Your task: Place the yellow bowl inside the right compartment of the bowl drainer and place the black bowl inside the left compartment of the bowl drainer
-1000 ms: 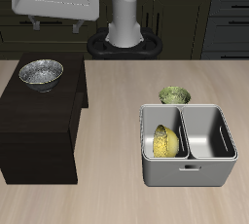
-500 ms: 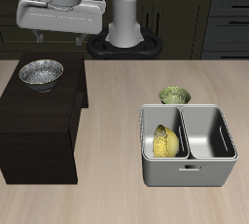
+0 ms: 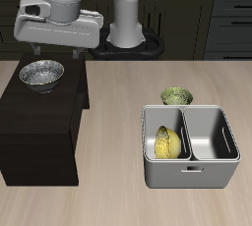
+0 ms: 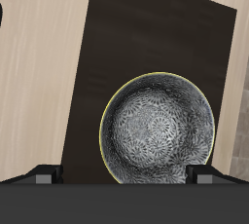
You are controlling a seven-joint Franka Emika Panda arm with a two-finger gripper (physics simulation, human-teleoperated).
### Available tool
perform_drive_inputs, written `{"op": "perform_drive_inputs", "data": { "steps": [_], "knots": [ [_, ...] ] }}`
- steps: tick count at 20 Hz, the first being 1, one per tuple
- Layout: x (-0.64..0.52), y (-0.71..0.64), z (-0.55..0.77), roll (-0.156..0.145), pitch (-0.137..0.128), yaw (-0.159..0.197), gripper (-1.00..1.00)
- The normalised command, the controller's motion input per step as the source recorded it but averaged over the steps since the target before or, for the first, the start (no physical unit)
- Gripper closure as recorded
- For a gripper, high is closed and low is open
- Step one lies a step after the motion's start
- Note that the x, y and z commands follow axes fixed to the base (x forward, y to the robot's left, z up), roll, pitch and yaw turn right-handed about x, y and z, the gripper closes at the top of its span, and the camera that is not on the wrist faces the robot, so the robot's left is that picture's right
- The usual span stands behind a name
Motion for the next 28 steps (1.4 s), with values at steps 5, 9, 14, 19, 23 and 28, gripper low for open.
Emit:
{"op": "perform_drive_inputs", "data": {
  "steps": [5,9,14,19,23,28],
  "knots": [
    [0.06,-0.05,-0.18,-0.015,0.016,-0.012,-1.00],
    [0.06,0.11,-0.21,0.016,0.029,0.010,-1.00],
    [0.07,0.04,-0.20,0.011,0.026,0.000,-1.00],
    [0.09,-0.07,-0.43,0.002,0.057,-0.011,1.00],
    [0.04,-0.19,-0.29,-0.014,0.037,-0.033,1.00],
    [-0.03,-0.06,-0.01,-0.009,0.004,0.002,1.00]
  ]
}}
